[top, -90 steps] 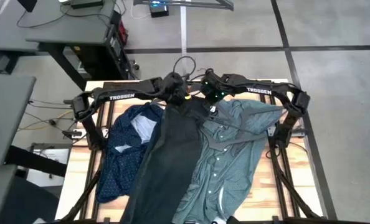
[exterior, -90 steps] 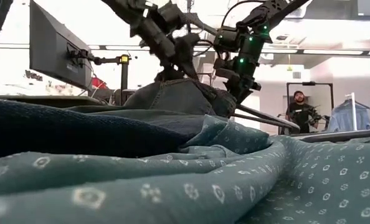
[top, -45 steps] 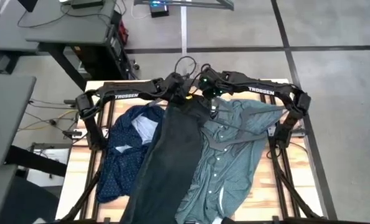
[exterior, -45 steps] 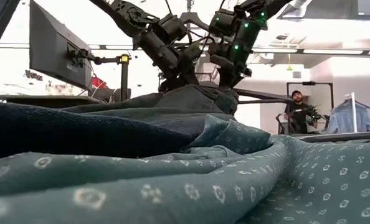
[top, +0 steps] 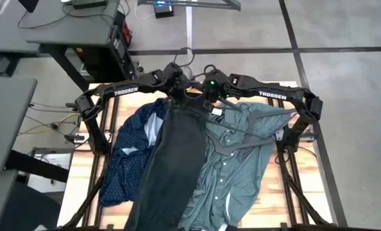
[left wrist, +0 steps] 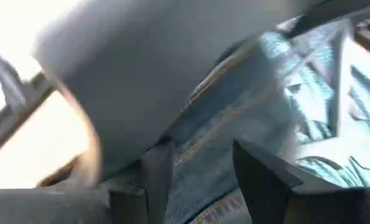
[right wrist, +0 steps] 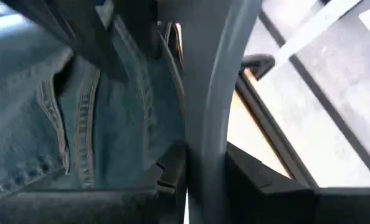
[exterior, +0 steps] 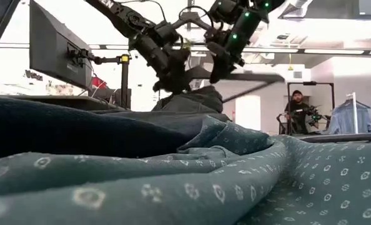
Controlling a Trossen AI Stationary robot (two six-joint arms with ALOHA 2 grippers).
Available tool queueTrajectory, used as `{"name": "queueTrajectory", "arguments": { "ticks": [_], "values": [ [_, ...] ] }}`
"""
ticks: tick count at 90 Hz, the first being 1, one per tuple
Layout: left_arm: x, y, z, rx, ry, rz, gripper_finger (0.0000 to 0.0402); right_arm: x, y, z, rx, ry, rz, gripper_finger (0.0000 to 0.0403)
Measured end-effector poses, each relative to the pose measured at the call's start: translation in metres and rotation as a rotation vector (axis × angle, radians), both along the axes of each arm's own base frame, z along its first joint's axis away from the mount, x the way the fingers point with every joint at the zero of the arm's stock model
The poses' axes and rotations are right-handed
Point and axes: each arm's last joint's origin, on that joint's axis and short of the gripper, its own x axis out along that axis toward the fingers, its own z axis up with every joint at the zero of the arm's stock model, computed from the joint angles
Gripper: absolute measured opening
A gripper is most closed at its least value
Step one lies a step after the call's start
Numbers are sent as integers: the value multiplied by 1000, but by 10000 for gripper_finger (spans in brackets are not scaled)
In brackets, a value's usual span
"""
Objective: Hang clothes
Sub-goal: Hang the black pants on the rack
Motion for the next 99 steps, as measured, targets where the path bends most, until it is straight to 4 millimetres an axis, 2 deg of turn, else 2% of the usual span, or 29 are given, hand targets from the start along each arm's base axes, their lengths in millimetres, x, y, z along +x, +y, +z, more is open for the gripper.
{"name": "queueTrajectory", "arguments": {
  "ticks": [12,27,56,74,99],
  "values": [
    [-2,-8,28,126,-22,-65,150,-2,-3,0,31,-13,9,46],
    [-13,-14,52,194,39,-19,150,-4,-8,-1,70,-33,-31,43],
    [-26,-22,42,-7,179,97,150,-5,-14,-2,93,-47,-26,47],
    [-31,-21,43,74,247,176,150,0,-5,-2,65,-35,59,46],
    [-61,-35,66,158,344,192,150,17,7,-8,34,-87,156,46]
  ]
}}
